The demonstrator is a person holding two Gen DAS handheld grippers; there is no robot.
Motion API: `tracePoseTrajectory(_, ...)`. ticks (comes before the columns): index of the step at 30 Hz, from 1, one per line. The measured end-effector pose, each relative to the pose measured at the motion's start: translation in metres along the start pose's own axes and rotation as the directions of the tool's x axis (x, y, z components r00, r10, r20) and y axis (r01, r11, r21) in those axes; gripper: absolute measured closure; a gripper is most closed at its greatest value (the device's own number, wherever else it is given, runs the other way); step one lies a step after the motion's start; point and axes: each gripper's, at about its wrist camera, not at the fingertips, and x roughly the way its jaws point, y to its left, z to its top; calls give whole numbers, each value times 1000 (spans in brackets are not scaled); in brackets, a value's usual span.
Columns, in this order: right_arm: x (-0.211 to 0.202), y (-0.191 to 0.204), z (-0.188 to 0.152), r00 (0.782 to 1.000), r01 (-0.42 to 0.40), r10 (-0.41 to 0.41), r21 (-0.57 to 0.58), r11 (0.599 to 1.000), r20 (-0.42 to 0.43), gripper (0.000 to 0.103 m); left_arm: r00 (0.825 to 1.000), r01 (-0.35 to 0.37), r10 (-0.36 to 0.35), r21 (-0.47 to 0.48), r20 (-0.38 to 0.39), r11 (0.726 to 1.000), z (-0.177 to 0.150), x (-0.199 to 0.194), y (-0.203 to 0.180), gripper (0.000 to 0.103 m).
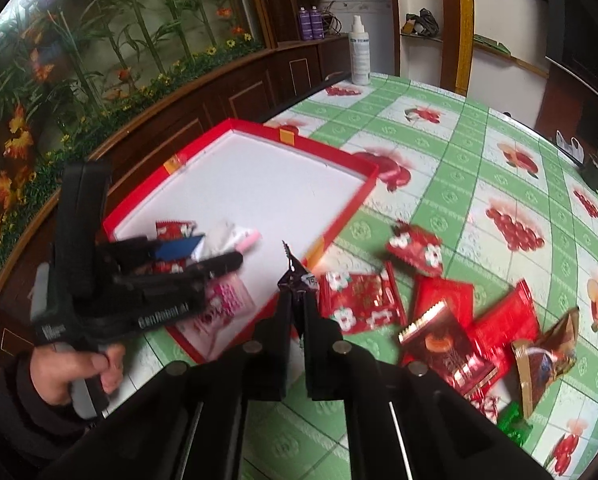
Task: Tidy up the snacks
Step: 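Hold white pouch over the tray with left tool while right tool lowers purple bag beside it, then open left tool to drop white pouch while right tool releases purple bag into tray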
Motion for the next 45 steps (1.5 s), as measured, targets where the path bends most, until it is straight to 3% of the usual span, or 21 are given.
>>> tracePoseTrajectory(15, 56, 20, 40, 999, -53, 53, 14, 999, -15, 96, 997, -81, 81, 25, 0, 996, -2, -3, 13, 57)
tracePoseTrajectory(25, 80, 22, 37, 998, -48, 49, 15, 999, -47, 96, 994, -112, 112, 42, 4, 993, -5, -2, 17, 57)
tracePoseTrajectory(38, 78, 27, 30, 995, -86, 87, 20, 996, -56, 92, 994, -112, 112, 24, 13, 993, -5, -9, 17, 54)
tracePoseTrajectory(40, 78, 26, 28, 993, -100, 102, 34, 994, -64, 87, 994, -112, 111, 21, 18, 994, -6, -11, 17, 49)
tracePoseTrajectory(45, 71, 23, 22, 991, -113, 117, 66, 991, -58, 69, 995, -96, 96, 12, 10, 995, -8, -12, 17, 49)
